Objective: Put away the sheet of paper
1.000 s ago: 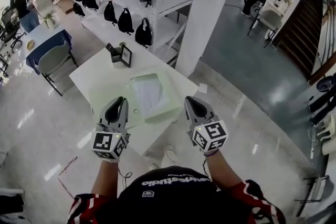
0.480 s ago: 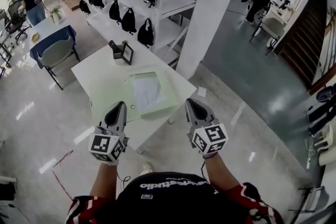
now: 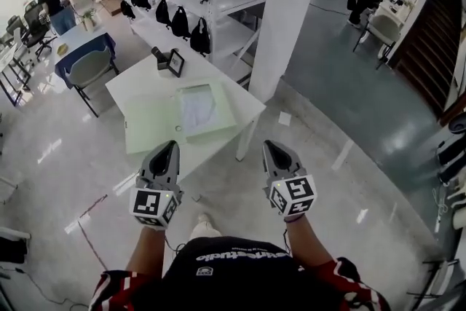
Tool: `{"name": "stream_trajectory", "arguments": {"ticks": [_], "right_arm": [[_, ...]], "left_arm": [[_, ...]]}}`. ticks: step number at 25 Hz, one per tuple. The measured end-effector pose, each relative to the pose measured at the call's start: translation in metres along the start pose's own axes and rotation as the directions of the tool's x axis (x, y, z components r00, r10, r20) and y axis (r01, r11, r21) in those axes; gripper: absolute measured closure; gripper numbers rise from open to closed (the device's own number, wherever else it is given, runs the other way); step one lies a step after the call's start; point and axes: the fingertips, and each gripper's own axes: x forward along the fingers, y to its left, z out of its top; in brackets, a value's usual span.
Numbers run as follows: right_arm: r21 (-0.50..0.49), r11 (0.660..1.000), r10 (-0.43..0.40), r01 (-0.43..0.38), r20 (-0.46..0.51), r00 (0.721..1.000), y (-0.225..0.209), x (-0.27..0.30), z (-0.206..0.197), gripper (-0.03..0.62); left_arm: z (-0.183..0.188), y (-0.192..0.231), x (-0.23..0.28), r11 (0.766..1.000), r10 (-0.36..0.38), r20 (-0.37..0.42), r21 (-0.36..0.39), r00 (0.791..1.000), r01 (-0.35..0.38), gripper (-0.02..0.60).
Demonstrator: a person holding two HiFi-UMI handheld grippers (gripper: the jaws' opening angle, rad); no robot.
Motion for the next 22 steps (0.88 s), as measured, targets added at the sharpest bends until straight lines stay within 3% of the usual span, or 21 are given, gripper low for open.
{"name": "stream_trajectory", "arguments": {"ticks": [9,22], "right_arm": [[0.005,1.000,-0.009,0.009,0.048,0.999,-0.010,-0.067,0.001,0.602],[0.002,1.000,0.008,-0.008,0.082,0.997,0.011,-0.096,0.003,0.602]], "left_arm": [[0.006,-0.049,-0.039,0.999,0.015,0.034,-0.036,0.999,-0.014,0.575],[0.017,-0.059,-0.079,0.999,0.053,0.041,-0.003,0.998,-0.053,0.575]]}}
